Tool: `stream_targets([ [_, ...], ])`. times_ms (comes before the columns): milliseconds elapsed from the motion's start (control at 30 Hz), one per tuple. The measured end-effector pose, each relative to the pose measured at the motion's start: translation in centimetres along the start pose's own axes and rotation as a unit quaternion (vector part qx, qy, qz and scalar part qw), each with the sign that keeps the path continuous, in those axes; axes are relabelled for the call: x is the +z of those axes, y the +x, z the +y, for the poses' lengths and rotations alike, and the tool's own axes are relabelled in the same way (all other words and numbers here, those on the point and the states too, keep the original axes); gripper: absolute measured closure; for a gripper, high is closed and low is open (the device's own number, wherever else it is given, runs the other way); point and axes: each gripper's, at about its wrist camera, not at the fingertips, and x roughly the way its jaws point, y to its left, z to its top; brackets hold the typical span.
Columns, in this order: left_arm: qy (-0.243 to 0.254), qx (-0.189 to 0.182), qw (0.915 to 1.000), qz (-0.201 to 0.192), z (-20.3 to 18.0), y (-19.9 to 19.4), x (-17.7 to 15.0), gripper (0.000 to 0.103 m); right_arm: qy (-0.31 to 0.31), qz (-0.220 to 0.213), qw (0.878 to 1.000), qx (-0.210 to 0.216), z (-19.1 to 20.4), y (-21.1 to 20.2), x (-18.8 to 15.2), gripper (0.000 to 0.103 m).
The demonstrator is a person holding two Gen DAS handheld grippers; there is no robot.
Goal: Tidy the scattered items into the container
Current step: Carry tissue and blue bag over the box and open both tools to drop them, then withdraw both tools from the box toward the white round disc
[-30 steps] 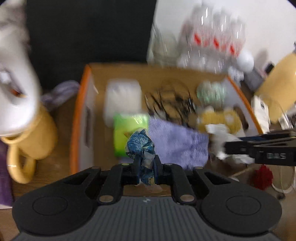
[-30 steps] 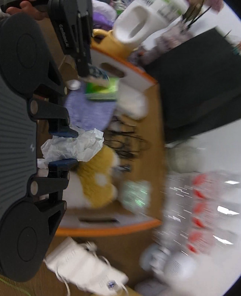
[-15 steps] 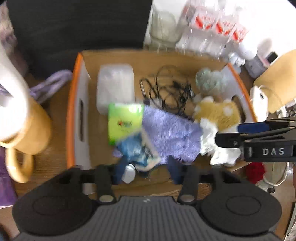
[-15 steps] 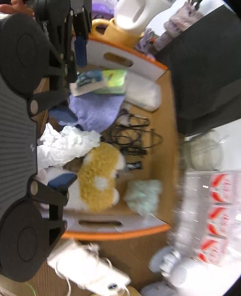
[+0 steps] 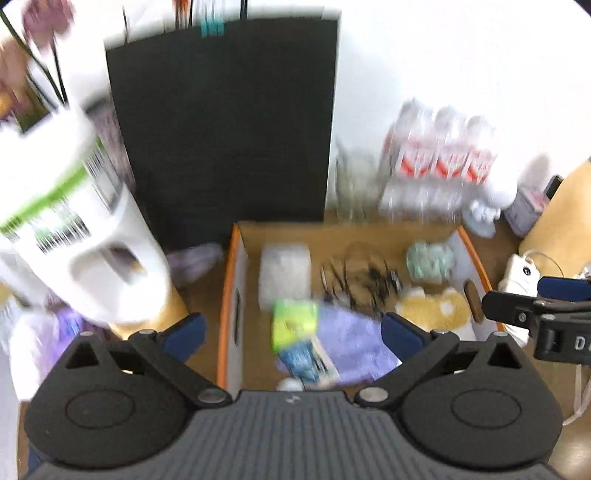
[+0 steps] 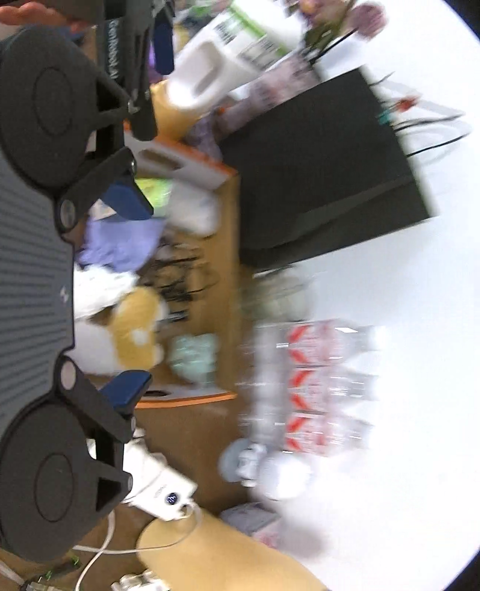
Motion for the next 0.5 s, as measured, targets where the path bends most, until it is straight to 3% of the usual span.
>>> stream_targets([
  [67, 0.008, 0.01, 0.9964, -0.084, 0.1, -1.2, -2.2, 0.0, -0.002, -0.048, 0.999, -0.003, 0.2, -0.4, -1.8, 0.015],
  [133, 0.002, 0.027, 0.992, -0.124, 0.0, -1.1, -4.1, 0.0, -0.008, -0.073, 0.997, -0.003, 0.2, -0.2, -3.4, 0.015],
  [233, 0.007, 0.034, 0.9918, -0.123, -0.3, -0.4, -5.8, 0.0, -0.001, -0.096, 0.995, 0.004, 0.0, 0.1, -5.4, 0.015],
  [333, 0.002, 0.028, 0.9878, -0.153, -0.3, -0.5, -8.0, 0.0, 0.004, -0.142, 0.99, 0.018, -0.2, -0.3, -7.8, 0.015],
  [500, -0.017, 0.011, 0.9818, -0.189, -0.6, -0.6, -11.8, 0.0, -0.021, -0.187, 0.982, 0.006, 0.2, -0.7, -10.8, 0.015],
])
